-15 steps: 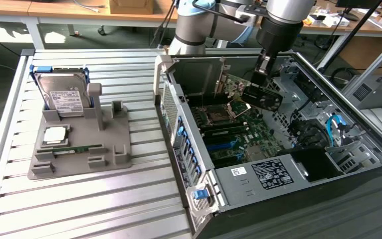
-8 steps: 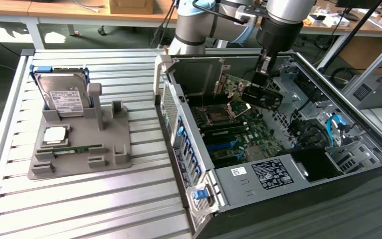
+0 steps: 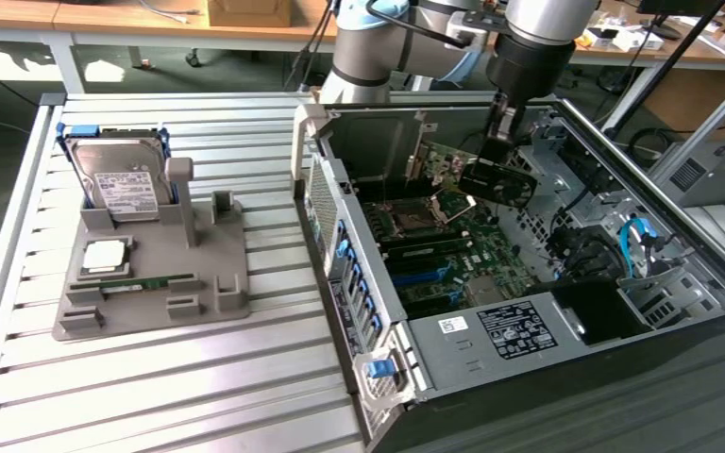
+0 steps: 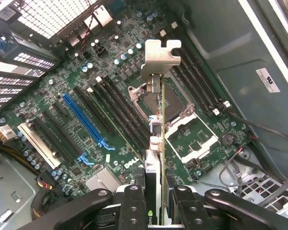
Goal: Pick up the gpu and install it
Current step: 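Insert the gpu into the slot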
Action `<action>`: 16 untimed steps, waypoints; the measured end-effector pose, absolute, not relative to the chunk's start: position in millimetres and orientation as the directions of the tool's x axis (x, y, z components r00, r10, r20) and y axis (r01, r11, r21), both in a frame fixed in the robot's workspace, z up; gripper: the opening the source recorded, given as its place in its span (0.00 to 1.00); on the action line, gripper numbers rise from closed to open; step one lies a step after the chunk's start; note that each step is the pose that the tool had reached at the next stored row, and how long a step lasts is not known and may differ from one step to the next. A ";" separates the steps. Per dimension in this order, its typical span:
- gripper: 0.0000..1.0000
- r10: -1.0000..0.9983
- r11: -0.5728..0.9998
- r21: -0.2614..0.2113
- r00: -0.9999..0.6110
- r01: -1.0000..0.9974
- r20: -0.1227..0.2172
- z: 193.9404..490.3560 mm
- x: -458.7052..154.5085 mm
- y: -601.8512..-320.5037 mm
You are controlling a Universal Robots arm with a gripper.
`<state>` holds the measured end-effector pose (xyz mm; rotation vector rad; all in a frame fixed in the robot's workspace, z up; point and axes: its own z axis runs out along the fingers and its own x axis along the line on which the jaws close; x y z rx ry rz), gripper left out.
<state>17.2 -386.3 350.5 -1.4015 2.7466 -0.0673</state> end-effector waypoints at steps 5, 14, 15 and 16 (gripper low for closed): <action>0.27 -0.829 0.559 -0.065 -0.558 -0.827 -0.031 350.5 17.2 -386.3; 0.27 -0.854 0.521 -0.065 -0.520 -0.851 -0.031 350.4 17.2 -386.3; 0.27 -0.856 0.517 -0.065 -0.516 -0.853 -0.031 350.4 17.2 -386.3; 0.27 -0.858 0.513 -0.065 -0.512 -0.856 -0.031 350.5 17.2 -386.3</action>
